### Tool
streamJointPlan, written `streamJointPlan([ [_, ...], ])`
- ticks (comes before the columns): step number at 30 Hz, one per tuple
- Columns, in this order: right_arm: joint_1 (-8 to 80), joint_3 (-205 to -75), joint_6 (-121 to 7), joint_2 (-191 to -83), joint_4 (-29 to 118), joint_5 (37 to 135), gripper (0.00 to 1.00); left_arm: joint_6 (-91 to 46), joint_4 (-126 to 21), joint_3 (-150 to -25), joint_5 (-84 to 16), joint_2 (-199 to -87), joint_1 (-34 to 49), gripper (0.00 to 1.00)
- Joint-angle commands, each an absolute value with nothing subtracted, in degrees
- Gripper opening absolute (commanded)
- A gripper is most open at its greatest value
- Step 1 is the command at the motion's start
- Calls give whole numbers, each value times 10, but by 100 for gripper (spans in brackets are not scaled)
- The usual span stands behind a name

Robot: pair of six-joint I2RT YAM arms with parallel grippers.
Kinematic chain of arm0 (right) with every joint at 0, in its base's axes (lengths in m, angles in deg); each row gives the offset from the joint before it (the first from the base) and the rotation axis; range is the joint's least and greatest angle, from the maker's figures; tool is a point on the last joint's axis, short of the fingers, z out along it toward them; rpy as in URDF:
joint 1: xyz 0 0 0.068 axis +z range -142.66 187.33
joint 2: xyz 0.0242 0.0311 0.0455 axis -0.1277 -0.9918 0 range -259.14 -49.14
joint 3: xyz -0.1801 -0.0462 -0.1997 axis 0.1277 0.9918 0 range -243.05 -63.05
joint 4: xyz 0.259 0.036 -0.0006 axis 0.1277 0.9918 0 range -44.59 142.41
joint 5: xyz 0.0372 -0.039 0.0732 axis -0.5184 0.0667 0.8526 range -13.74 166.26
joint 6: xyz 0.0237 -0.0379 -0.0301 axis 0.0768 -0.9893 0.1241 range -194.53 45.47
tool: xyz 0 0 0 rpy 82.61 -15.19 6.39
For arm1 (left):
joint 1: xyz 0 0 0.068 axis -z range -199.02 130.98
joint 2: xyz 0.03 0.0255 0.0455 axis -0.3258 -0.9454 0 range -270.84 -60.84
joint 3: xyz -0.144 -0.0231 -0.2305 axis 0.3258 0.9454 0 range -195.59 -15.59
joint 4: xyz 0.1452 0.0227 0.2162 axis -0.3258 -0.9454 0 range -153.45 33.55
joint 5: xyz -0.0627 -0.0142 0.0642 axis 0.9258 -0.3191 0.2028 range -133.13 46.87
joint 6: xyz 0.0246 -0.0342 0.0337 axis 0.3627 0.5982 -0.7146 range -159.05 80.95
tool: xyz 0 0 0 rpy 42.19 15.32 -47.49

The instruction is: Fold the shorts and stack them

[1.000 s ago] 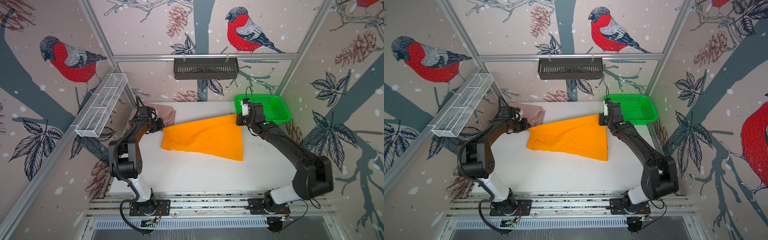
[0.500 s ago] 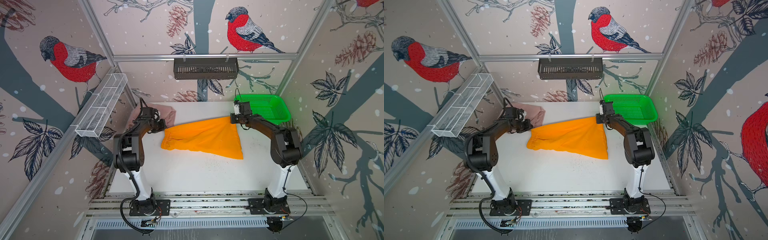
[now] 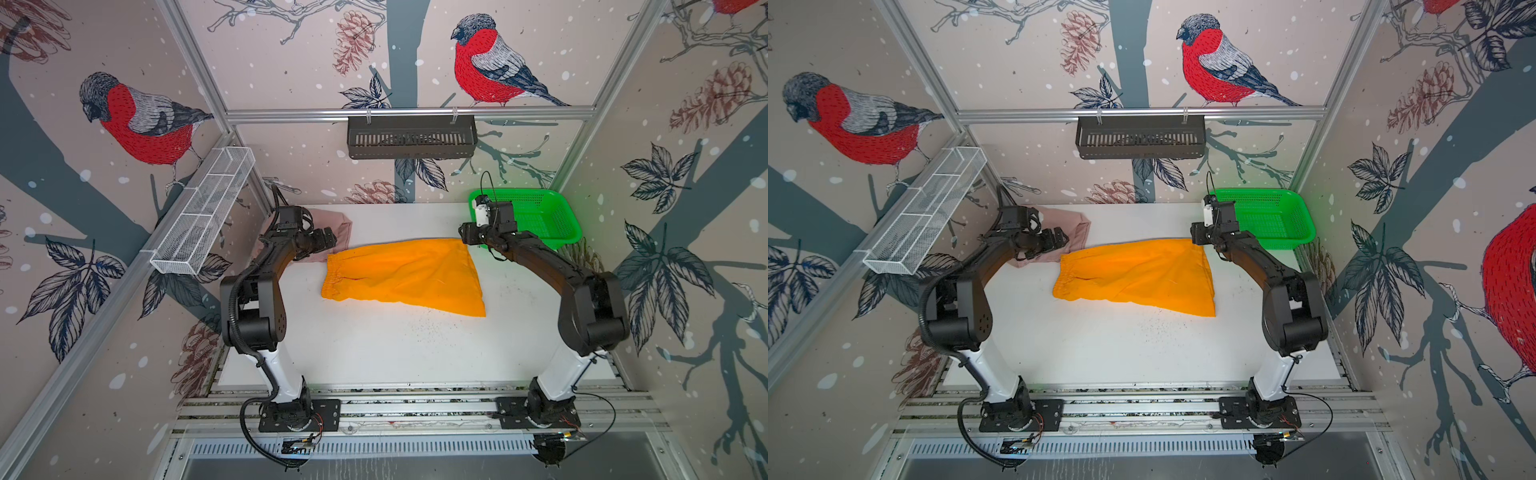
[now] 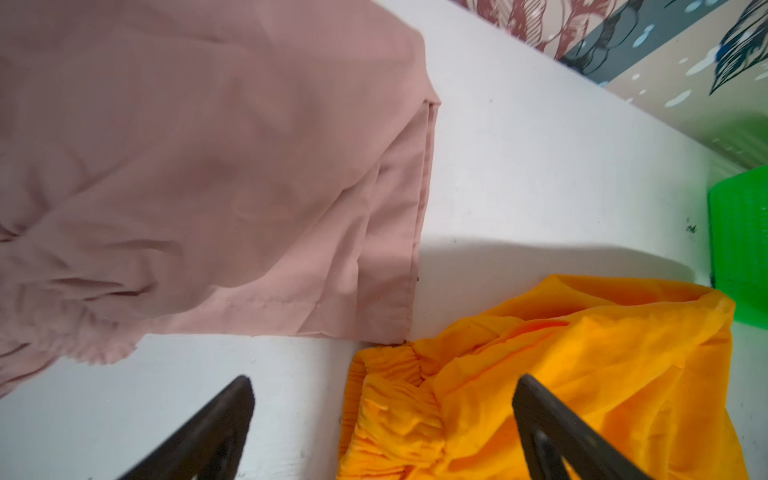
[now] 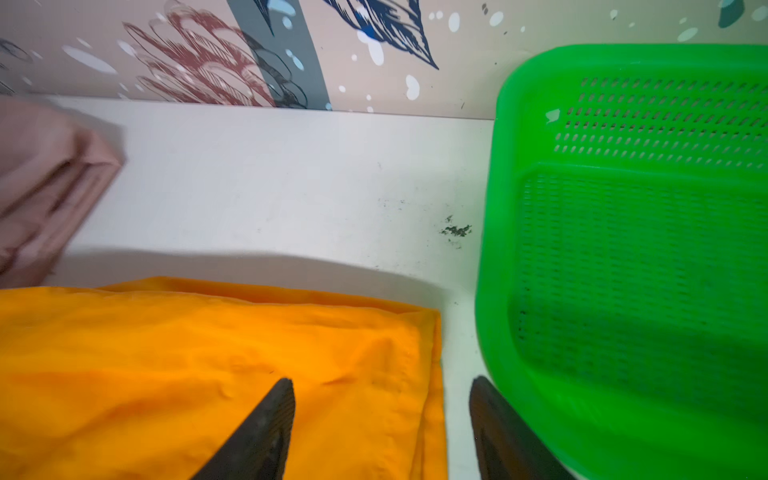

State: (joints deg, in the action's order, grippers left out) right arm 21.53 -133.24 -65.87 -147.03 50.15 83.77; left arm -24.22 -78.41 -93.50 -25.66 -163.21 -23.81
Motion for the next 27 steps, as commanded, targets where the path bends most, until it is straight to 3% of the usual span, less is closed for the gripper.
streamJointPlan([
  [1, 226, -1240, -598, -1387, 487, 851, 65, -216, -805, -919, -282, -1589, -228, 98],
  [8, 240, -1051, -536, -1239, 535, 798, 66, -196, -700, -824, -192, -1535, -147, 98],
  [20, 244, -905, -449, -1180, 515, 863, 61, -167, -695, -731, -202, -1531, -135, 98],
  [24, 244, -880, -440, -1169, 491, 878, 44, -159, -682, -687, -200, -1518, -135, 98],
  [27, 244, -887, -442, -1159, 494, 884, 17, -155, -666, -667, -193, -1528, -135, 98],
])
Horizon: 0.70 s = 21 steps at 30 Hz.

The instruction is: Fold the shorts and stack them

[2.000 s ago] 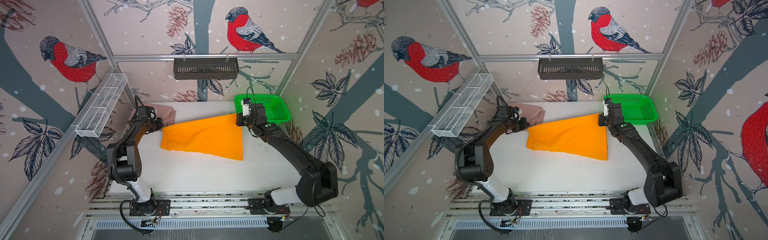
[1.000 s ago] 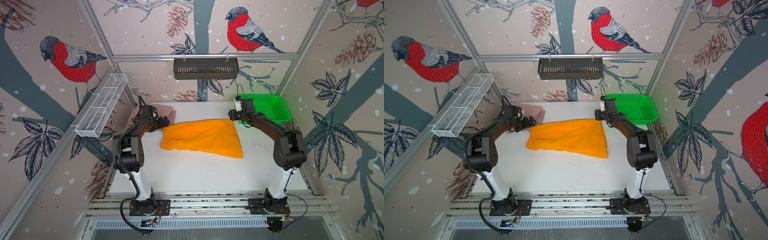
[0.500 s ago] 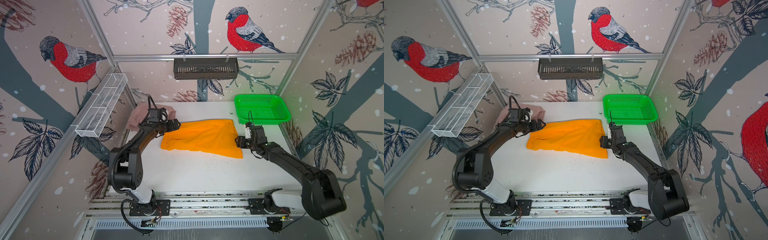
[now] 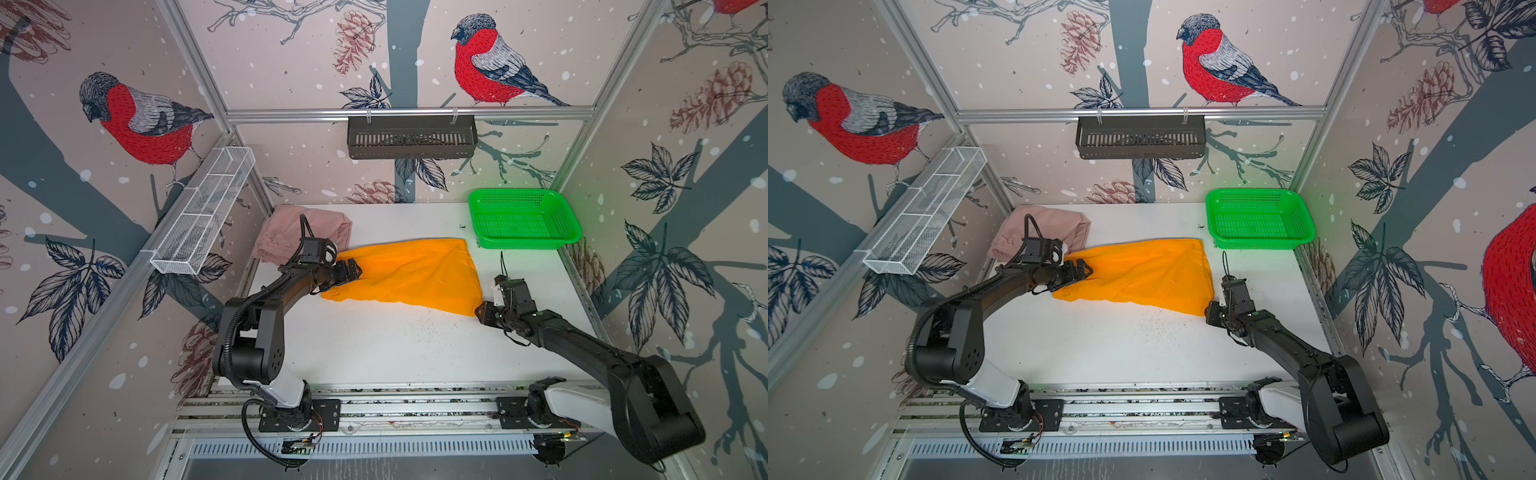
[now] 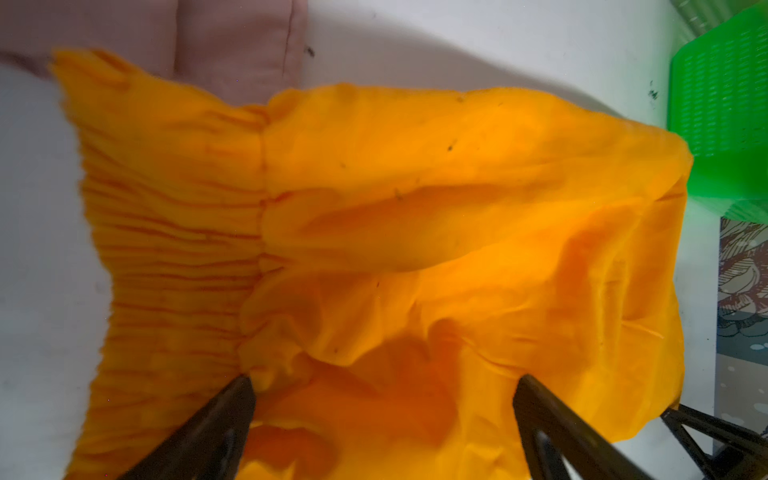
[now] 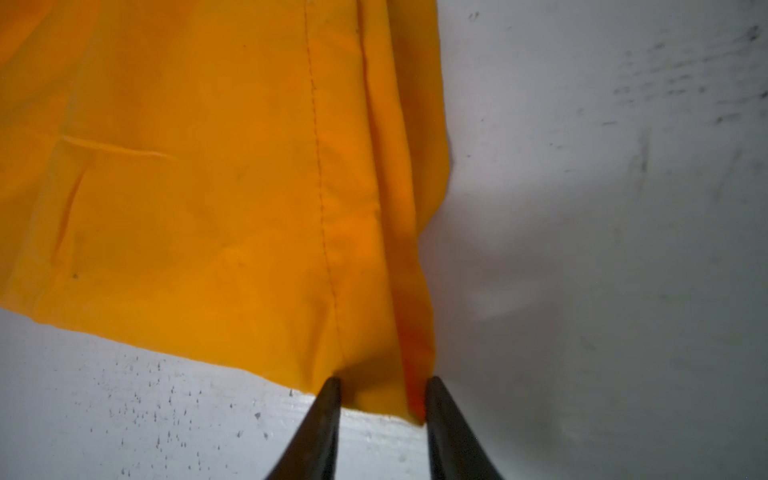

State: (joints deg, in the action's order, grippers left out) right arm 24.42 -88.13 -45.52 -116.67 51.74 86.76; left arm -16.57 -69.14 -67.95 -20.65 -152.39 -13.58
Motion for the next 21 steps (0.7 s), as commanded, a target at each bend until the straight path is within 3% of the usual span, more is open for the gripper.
streamJointPlan([
  [1, 244, -896, -446, -1156, 505, 882, 8, -154, -664, -663, -197, -1532, -135, 98],
  [2, 245, -909, -451, -1152, 522, 875, 3, -154, -660, -659, -201, -1535, -135, 98],
  [7, 250, -973, -476, -1133, 625, 819, 2, -167, -665, -658, -244, -1549, -135, 98],
  [15, 247, -1011, -467, -1099, 714, 807, 2, -187, -684, -668, -273, -1588, -135, 98],
  [16, 245, -1010, -463, -1098, 723, 805, 3, -189, -685, -669, -271, -1591, -135, 98],
  [17, 242, -1008, -458, -1097, 735, 801, 12, -189, -688, -671, -269, -1595, -135, 98],
  [18, 237, -1002, -456, -1096, 744, 800, 27, -189, -688, -670, -265, -1596, -135, 98],
  [21, 239, -996, -441, -1089, 740, 808, 38, -190, -687, -668, -250, -1590, -135, 98],
])
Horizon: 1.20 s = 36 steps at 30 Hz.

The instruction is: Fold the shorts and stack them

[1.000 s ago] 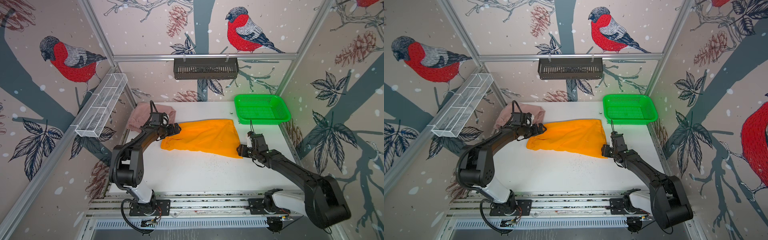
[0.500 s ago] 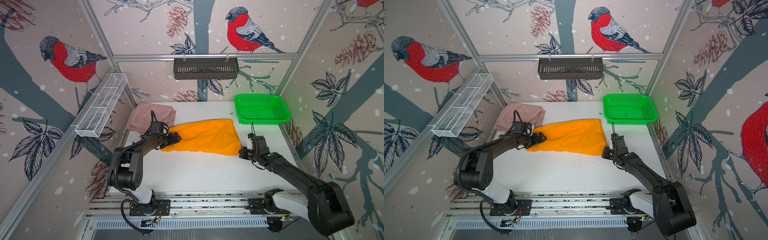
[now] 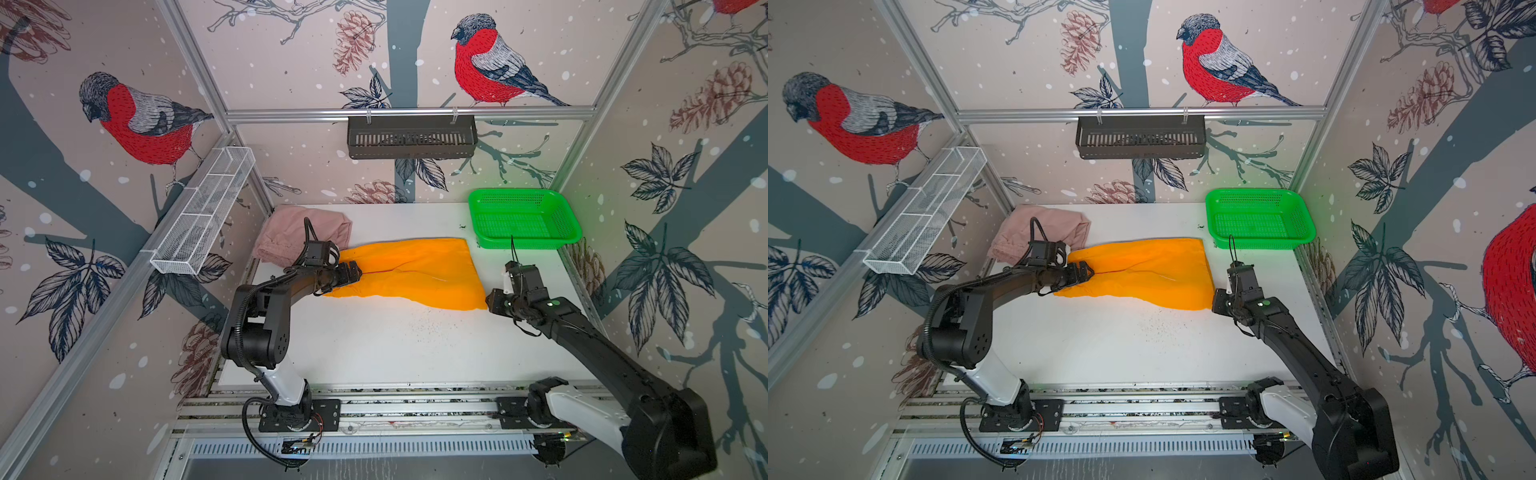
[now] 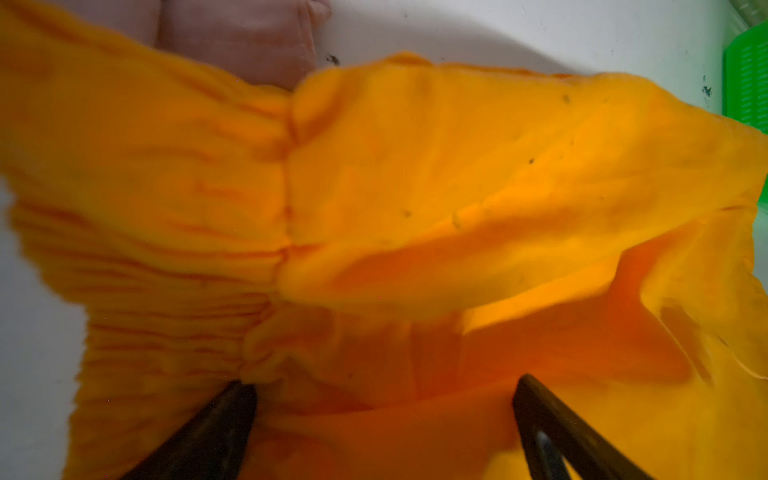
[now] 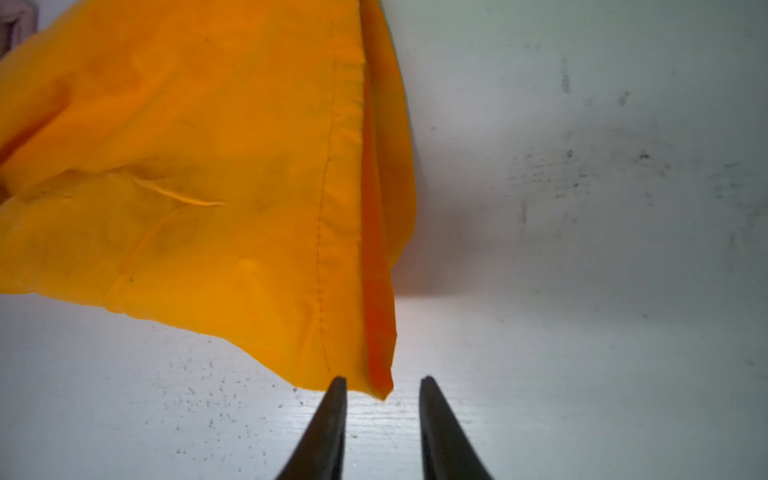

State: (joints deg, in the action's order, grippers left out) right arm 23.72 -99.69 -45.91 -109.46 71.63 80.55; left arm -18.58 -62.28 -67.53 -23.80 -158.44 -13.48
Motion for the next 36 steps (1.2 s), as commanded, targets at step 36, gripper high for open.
streamJointPlan([
  [36, 137, -863, -388, -1337, 251, 1001, 43, -207, -709, -678, -256, -1588, -135, 98],
])
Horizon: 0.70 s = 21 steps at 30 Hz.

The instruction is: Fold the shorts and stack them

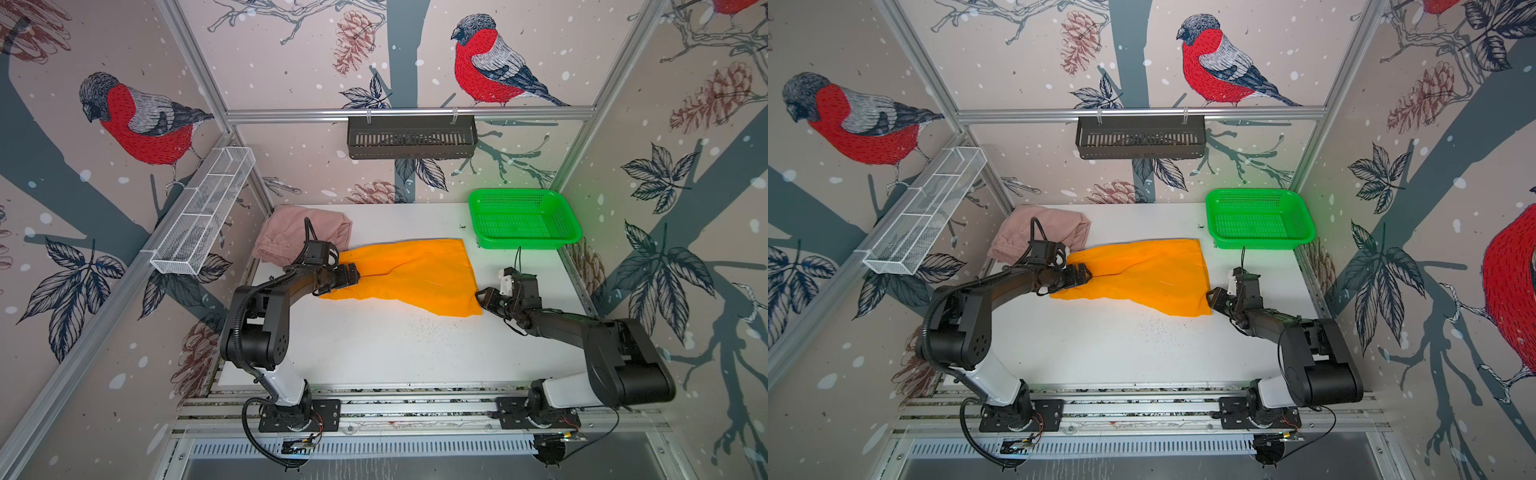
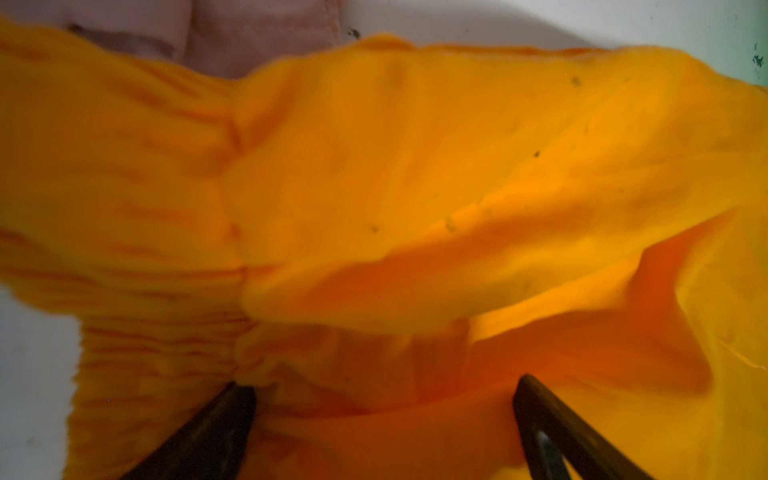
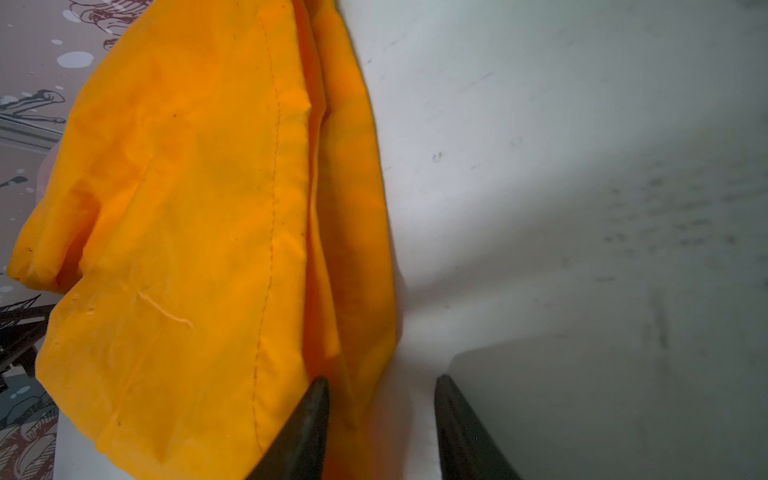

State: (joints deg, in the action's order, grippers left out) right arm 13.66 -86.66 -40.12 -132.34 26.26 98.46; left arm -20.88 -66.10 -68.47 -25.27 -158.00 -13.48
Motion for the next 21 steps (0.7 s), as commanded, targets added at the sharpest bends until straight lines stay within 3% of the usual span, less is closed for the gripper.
streamJointPlan([
  [1, 137, -864, -386, -1342, 246, 1008, 42, -206, -709, -678, -255, -1589, -135, 98],
  [6, 150, -873, -378, -1365, 231, 1032, 29, -207, -709, -676, -255, -1591, -135, 98],
  [12, 161, -912, -398, -1347, 299, 1014, 3, -209, -717, -679, -261, -1593, -135, 98],
  [17, 192, -1002, -464, -1294, 491, 896, 2, -211, -732, -683, -282, -1599, -134, 98],
  [21, 196, -1035, -479, -1262, 589, 870, 2, -211, -733, -685, -280, -1602, -135, 98],
])
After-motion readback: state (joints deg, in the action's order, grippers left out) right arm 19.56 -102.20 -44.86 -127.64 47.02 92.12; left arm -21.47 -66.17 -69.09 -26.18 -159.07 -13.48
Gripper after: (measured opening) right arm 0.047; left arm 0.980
